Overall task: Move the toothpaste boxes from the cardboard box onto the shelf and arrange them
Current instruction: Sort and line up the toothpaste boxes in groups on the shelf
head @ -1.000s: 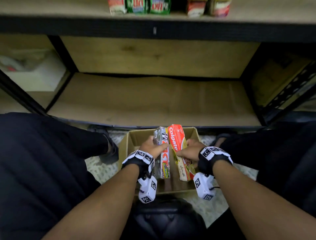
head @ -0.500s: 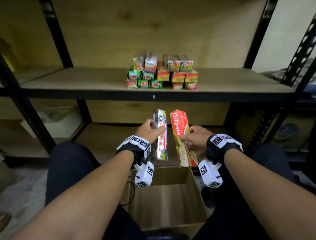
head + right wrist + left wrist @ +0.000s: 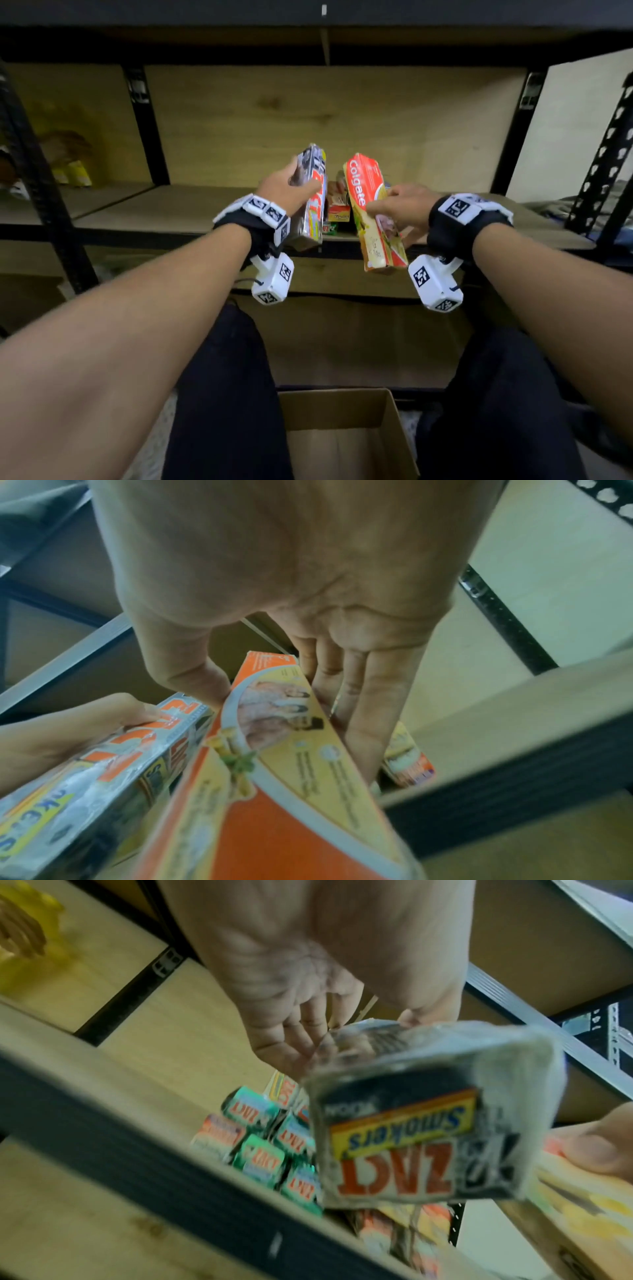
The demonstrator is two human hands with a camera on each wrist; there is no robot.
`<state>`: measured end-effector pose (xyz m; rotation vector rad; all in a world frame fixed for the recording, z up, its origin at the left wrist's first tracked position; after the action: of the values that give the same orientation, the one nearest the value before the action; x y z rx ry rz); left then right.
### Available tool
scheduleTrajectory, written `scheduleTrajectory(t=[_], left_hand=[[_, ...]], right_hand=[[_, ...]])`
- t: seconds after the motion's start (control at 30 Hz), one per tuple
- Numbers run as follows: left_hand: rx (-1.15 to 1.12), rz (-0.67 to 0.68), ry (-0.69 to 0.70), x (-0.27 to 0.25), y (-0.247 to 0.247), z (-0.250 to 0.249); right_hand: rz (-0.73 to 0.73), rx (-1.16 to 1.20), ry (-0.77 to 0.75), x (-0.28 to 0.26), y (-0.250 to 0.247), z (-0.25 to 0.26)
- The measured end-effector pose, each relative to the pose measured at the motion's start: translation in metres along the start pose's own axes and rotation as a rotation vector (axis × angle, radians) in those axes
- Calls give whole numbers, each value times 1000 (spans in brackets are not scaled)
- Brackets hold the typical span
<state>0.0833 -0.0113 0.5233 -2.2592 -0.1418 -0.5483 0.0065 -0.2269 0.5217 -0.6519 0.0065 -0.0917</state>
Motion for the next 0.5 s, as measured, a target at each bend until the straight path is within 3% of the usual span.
scheduleTrajectory(t=[0.17,0.27,0.5], left_hand=[[55,-70,0,56,-37,5],[201,-70,-38,82,-52,14],[346,33,-118,127,-37,67]], right_hand=[[-28,-81,-26,47,-14,45],[-24,-49,-15,73,-13,63],[-36,5,2,136,-1,84]])
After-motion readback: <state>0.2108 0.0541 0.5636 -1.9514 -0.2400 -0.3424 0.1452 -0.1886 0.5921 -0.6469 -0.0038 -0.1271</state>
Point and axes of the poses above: each hand's wrist, its own x-axis towards the middle knuckle, its own y-axis out of the palm, z = x × y, the point moved 7 cm from there along x, towards the middle knuckle, and after that the axes turned 8 degrees about x, right-handed, at the moved point
